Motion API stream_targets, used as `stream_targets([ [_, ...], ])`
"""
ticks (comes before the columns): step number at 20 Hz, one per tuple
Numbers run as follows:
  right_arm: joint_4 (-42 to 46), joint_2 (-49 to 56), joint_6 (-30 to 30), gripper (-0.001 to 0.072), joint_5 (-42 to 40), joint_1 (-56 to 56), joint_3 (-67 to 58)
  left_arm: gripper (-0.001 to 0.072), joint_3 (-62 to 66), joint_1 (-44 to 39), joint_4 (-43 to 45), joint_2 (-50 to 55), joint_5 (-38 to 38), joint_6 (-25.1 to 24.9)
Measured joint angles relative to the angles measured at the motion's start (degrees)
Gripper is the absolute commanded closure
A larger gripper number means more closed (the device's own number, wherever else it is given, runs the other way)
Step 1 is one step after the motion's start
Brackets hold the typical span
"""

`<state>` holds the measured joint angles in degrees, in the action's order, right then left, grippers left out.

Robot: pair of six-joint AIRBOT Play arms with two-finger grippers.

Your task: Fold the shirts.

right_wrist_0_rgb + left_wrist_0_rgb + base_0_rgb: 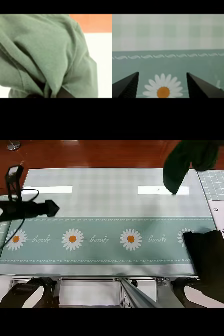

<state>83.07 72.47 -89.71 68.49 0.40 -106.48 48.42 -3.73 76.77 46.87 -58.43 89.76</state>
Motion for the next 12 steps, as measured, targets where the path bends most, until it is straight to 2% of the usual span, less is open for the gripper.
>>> stream_targets([
  [3,-0.1,-5.5,1.9,0.0684,0.4,4.6,-2.2,0.0005,-5.7,-3.1,-3.5,-6.9,-0.2,0.3],
  [7,0.5,-8.8,3.9,0.0684,6.6,14.2,-1.7,0.0006,-8.4,-5.1,-5.4,-10.1,1.8,1.1],
  [10,2.3,-9.1,2.6,0.0684,9.0,22.9,5.4,0.0005,-9.0,-5.6,-5.9,-10.5,4.5,1.3],
  [12,3.3,-7.6,0.2,0.0684,7.6,28.0,12.8,0.0006,-9.2,-5.8,-6.1,-10.2,6.1,1.5],
])
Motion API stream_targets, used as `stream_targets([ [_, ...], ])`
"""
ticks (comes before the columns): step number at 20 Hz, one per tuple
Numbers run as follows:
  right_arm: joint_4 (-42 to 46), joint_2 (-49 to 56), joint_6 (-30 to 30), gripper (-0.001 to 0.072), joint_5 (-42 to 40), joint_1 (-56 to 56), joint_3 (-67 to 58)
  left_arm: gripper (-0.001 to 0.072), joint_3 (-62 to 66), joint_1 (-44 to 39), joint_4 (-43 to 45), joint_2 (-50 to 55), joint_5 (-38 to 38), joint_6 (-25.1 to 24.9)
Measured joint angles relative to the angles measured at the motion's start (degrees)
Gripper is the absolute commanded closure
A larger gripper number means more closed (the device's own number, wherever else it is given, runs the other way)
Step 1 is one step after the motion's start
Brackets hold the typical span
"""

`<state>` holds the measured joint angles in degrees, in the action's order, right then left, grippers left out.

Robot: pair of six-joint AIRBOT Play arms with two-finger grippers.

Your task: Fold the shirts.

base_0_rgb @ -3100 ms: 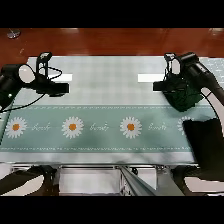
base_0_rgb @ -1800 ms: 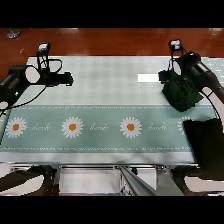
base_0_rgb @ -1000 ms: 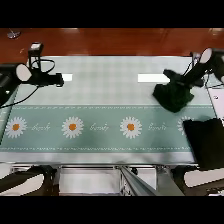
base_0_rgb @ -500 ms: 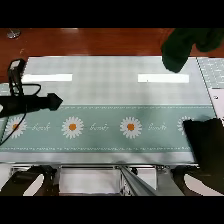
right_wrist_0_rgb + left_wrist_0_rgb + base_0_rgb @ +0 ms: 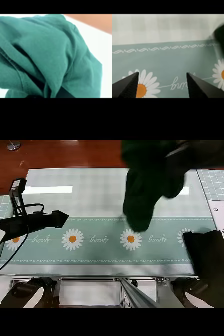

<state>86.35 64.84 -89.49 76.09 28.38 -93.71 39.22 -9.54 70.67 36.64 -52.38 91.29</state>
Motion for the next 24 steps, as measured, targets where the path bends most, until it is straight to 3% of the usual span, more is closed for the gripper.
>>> stream_targets([
  [6,-5.5,15.9,-5.5,0.0672,-11.0,11.9,11.1,0.0006,-0.2,-0.1,-0.5,2.4,1.5,0.0],
  [7,-8.0,19.1,-5.8,0.0408,-12.8,13.2,11.2,0.0006,-0.3,-0.1,-0.9,3.2,1.5,0.0],
  [8,-10.6,21.9,-5.9,0.0082,-14.1,14.3,10.8,0.0005,-0.3,-0.1,-1.3,4.1,1.6,0.0],
  [12,-17.7,28.7,-3.2,0.0093,-12.3,14.4,5.4,0.0005,-0.3,0.0,-1.7,7.5,1.8,-0.1],
  [18,-9.9,20.0,-2.2,0.0094,0.9,-4.5,1.9,0.0006,-0.5,6.3,-0.2,9.4,-3.9,-0.6],
  [21,-8.9,10.1,-2.7,0.0095,1.4,-17.8,12.9,0.0006,-4.0,10.2,-4.5,11.0,-8.7,-2.4],
  [24,-13.9,0.2,-2.4,0.0096,-4.0,-26.5,31.5,0.0006,-10.1,11.0,-14.6,14.3,-7.5,-7.1],
])
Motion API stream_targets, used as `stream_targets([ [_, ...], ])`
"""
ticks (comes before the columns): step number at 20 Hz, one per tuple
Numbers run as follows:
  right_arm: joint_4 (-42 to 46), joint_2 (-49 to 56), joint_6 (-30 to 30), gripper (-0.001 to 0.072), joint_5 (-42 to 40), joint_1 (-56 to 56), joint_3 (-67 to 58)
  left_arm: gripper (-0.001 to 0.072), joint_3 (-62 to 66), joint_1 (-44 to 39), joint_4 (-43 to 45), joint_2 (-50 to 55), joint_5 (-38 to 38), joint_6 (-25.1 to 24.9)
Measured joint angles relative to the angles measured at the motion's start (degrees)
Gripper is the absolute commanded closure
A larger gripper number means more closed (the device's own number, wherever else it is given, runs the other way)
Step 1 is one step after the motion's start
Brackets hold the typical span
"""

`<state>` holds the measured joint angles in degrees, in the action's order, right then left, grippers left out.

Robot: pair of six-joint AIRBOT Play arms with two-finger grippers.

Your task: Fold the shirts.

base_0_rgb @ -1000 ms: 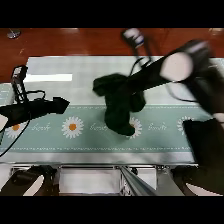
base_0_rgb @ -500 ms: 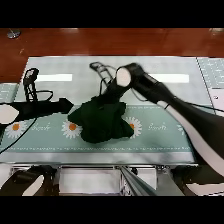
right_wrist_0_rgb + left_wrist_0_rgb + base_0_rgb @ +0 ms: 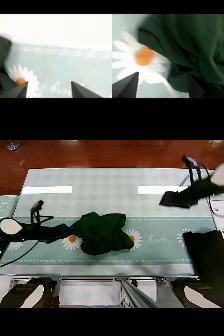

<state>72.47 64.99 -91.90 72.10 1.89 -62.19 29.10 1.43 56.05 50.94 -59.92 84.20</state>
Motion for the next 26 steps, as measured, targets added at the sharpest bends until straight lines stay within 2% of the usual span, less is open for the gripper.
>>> stream_targets([
  [4,-6.8,-8.3,2.0,0.0095,-6.4,-2.5,21.5,0.0006,-4.2,-0.5,-11.7,6.5,5.1,-5.7],
  [8,-11.4,-10.6,2.4,0.0095,-9.6,1.8,31.2,0.0013,-5.2,-2.9,-21.0,10.6,13.2,-9.7],
  [9,-12.4,-10.6,2.3,0.0095,-10.8,3.5,32.3,0.0104,-5.2,-3.8,-22.8,11.5,15.1,-10.2],
  [10,-13.3,-10.3,2.0,0.0095,-11.9,5.4,33.1,0.0478,-5.2,-4.5,-23.9,12.2,16.5,-10.8],
  [11,-14.6,-9.5,1.6,0.0095,-12.8,7.2,33.7,0.0685,-5.0,-4.9,-23.8,12.8,17.8,-12.0],
  [14,-20.0,-5.7,1.7,0.0095,-15.9,12.5,34.4,0.0687,-3.7,-4.6,-25.1,13.5,18.7,-16.6],
  [19,-27.5,3.4,3.5,0.0103,-19.8,19.6,30.1,0.0686,-0.5,-3.0,-26.1,13.8,16.4,-19.7],
  [20,-28.1,5.5,3.7,0.0207,-20.1,20.7,28.6,0.0686,-0.1,-2.8,-26.1,13.8,16.0,-20.0],
  [21,-28.3,7.6,3.9,0.0420,-20.7,21.9,27.0,0.0686,0.2,-2.8,-26.1,13.8,15.8,-20.2],
  [22,-28.0,9.5,4.1,0.0693,-21.4,22.9,25.6,0.0687,0.4,-2.7,-26.1,13.8,15.4,-20.3],
  [24,-27.7,12.2,5.6,0.0684,-21.1,24.4,21.9,0.0686,1.0,-2.6,-26.2,13.8,14.9,-20.5],
  [26,-24.9,13.4,6.2,0.0684,-17.3,23.8,16.5,0.0687,2.8,-1.9,-26.2,13.3,12.9,-20.6],
])
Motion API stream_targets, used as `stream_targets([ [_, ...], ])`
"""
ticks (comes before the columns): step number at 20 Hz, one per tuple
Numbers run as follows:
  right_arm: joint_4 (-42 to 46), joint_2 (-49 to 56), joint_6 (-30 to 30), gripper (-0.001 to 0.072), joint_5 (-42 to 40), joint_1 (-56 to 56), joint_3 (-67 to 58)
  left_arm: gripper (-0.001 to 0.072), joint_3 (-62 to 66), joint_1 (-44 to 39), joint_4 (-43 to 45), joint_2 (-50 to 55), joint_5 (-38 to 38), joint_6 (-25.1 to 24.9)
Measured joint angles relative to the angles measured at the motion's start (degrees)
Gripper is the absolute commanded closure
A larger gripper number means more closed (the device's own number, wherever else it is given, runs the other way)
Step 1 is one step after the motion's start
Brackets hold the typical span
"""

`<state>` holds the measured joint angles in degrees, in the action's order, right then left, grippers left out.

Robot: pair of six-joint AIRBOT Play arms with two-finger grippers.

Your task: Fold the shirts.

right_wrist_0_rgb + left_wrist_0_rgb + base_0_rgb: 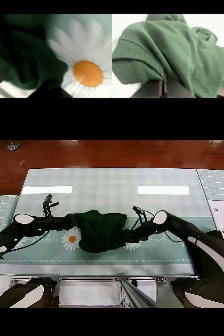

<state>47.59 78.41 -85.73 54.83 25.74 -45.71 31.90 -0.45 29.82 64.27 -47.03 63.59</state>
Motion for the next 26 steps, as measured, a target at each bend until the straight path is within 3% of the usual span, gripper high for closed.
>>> stream_targets([
  [5,17.6,-3.2,-3.9,0.0685,12.2,-8.8,-26.5,0.0687,13.3,2.6,0.0,-6.5,-5.4,-0.6],
  [9,24.4,-8.3,-4.5,0.0684,18.5,-15.8,-53.0,0.0688,30.8,5.5,0.0,-11.4,-4.7,-0.7],
  [13,30.4,-16.9,-3.5,0.0684,22.6,-18.3,-67.5,0.0688,46.9,9.5,0.7,-15.5,-4.4,1.4],
  [20,39.2,-32.5,-3.5,0.0684,34.1,-19.1,-72.4,0.0688,56.1,14.7,16.7,-25.7,-8.4,10.4],
  [23,39.6,-36.3,-4.6,0.0684,41.8,-19.2,-69.2,0.0687,56.4,15.4,23.2,-28.7,-15.9,13.0],
  [26,36.9,-41.2,-6.5,0.0684,46.1,-19.2,-56.3,0.0688,52.5,15.6,25.9,-29.9,-25.2,14.8],
])
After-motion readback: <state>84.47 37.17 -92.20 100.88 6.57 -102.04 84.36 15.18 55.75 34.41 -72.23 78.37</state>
